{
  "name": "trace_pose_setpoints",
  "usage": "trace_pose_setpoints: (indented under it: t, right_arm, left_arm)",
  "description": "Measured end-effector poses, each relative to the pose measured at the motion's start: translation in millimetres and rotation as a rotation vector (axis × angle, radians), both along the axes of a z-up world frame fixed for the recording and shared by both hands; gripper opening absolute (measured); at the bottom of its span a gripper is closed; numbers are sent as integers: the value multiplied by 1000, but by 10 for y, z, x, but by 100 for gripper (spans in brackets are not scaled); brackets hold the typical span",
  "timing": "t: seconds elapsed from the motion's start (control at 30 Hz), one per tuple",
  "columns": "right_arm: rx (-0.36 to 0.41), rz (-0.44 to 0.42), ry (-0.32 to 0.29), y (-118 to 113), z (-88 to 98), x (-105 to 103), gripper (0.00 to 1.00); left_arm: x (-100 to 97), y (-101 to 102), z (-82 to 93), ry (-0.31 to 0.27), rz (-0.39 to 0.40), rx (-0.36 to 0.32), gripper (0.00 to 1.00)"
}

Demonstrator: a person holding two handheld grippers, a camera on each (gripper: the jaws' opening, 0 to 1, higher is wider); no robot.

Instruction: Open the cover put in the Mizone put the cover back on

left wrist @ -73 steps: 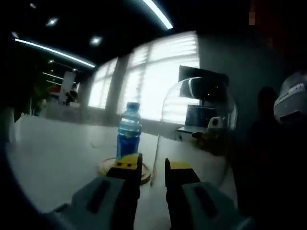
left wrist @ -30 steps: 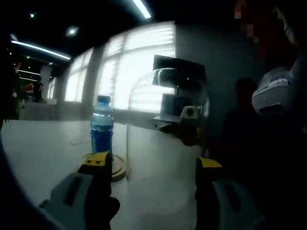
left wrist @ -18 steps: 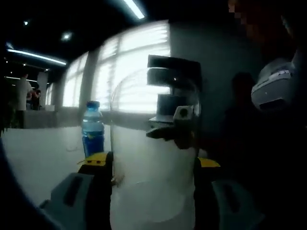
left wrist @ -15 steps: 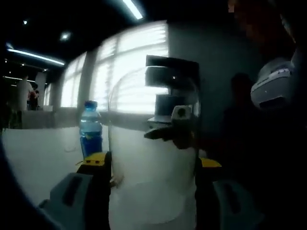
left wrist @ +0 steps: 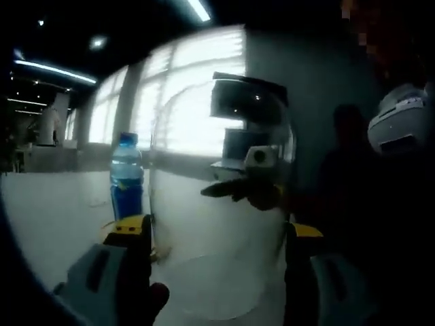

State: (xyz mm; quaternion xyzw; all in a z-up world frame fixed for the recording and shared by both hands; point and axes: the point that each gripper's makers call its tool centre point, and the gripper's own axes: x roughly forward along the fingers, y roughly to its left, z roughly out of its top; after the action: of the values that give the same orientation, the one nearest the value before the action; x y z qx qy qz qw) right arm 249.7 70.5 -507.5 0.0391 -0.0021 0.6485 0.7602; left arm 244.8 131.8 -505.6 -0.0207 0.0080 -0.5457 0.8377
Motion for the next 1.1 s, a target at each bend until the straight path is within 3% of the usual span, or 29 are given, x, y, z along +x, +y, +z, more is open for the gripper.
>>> trace_pose_setpoints:
  t: [0.17,0.57,1.1]
  right_arm:
    - [22,-23,-32,96,-13,18,74]
    - [23,-64,15,105,10,140,78]
    - [27,-90,50,101,28,136,79]
  left_arm:
    - [58,-36,-61,3,13,19,71]
    - [163,-81,-93,14,62,15,71]
    - [159,-64,-104,15,115,-9,69]
